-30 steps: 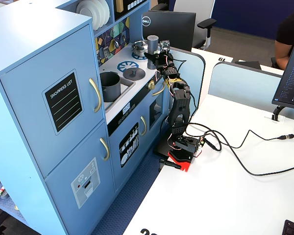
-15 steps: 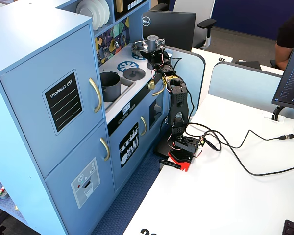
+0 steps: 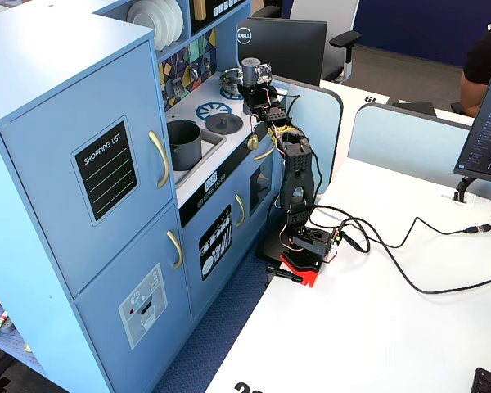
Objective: Put salt in the gray recipient
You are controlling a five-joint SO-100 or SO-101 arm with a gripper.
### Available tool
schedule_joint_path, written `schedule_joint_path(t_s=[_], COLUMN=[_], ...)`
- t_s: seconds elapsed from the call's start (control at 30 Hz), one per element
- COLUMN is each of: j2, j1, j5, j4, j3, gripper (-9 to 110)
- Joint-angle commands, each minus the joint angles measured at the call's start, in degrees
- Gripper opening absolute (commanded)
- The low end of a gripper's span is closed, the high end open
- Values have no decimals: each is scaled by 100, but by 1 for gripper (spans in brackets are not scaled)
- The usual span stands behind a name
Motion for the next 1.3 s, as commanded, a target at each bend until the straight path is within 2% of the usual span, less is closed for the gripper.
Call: schedule_joint_path(t_s=[0.0, 0.23, 0.33, 0.43, 0.63, 0.97, 1.27], j2=[360, 1028, 1389, 1731, 2303, 2733, 2786], j1=[-141, -571, -835, -1257, -2320, -3647, -4641], j5=[-105, 44, -70, 246, 1811, 5124, 7638], j4=[-88, -369, -79, 334, 1433, 2250, 2716], j3=[-343, -483, -633, -958, -1556, -1600, -1635], gripper=[0, 0, 0, 0, 0, 0, 0])
